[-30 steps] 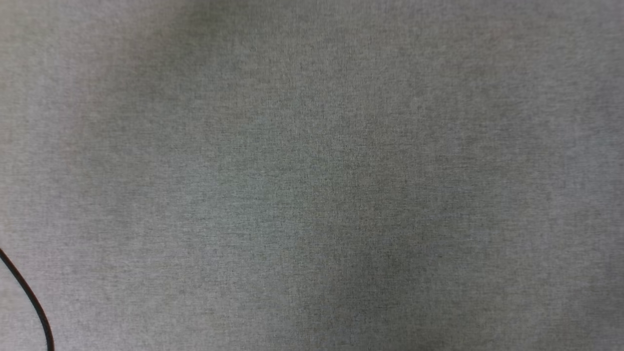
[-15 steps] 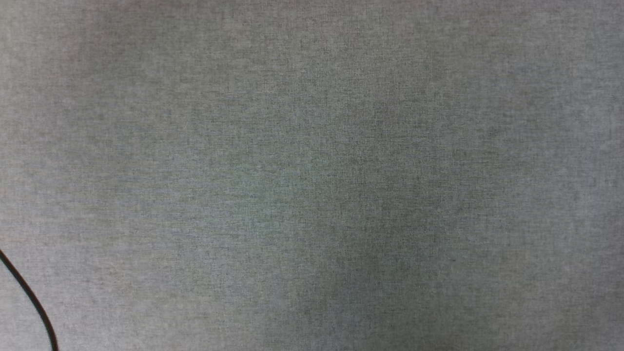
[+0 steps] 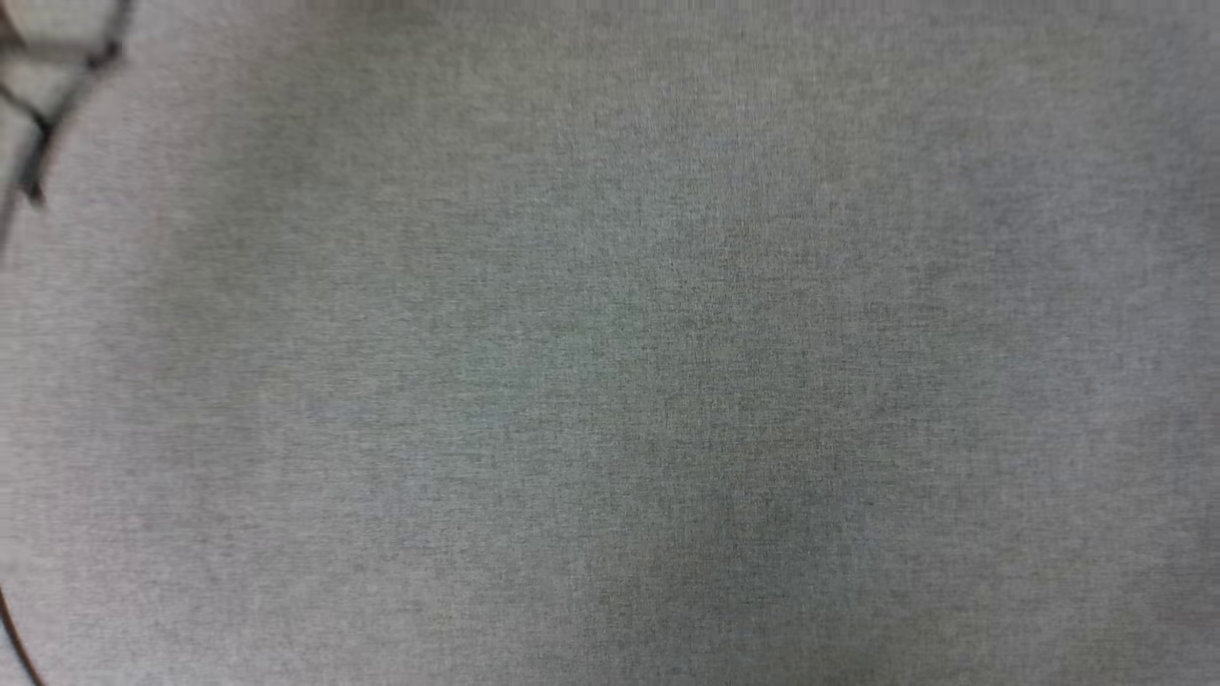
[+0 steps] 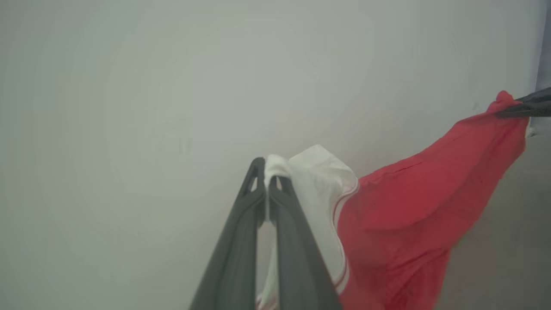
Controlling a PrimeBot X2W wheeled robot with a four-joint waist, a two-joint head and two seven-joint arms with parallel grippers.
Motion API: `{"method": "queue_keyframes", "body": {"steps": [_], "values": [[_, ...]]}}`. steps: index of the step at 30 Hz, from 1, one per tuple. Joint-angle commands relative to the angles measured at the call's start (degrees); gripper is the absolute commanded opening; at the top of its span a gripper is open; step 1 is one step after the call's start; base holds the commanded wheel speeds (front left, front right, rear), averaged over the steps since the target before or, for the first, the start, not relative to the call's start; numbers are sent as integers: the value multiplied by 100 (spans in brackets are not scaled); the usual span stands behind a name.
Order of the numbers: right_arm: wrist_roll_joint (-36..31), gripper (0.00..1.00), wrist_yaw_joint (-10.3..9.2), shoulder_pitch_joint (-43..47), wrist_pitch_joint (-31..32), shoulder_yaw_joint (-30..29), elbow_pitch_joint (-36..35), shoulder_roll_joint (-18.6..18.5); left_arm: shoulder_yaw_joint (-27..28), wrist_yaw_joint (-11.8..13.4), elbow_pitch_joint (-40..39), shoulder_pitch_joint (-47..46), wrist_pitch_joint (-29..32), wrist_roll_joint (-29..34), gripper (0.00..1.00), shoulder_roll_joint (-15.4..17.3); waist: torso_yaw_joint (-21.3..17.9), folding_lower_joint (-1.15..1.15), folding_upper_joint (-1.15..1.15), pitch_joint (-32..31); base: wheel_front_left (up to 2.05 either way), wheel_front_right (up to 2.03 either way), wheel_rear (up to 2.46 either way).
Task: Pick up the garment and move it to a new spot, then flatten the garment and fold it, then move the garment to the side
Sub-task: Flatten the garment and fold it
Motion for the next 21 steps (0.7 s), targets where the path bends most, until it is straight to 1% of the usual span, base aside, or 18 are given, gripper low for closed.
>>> {"method": "queue_keyframes", "body": {"steps": [1, 3, 7, 12, 17, 21], "values": [[114, 0, -4, 301, -71, 97, -78, -93, -4, 72, -138, 402, -26, -45, 0, 60, 37, -1, 0, -216, 0, 0, 0], [224, 0, -4, 662, -151, 178, -165, -192, 3, 187, -371, 900, -41, -101, 0, 119, 35, -1, 0, -370, 0, 0, 0], [388, 0, -4, 1377, -217, 363, -363, -292, -20, 551, -958, 1917, -51, -142, 0, 290, 30, -1, 0, -667, 0, 0, 0], [505, 0, -4, 2207, -359, 412, -570, -345, -134, 907, -1604, 3087, -51, -259, 0, 506, 18, -1, 0, -1041, 0, 0, 0], [643, 0, -4, 3066, -492, 455, -796, -450, -298, 1264, -2157, 4207, -33, -376, 0, 794, -29, -1, 0, -1459, 0, 0, 0], [802, 0, -4, 3807, -572, 395, -988, -609, -353, 1579, -2574, 5168, -37, -574, 0, 1030, -58, -1, 0, -1814, 0, 0, 0]]}}
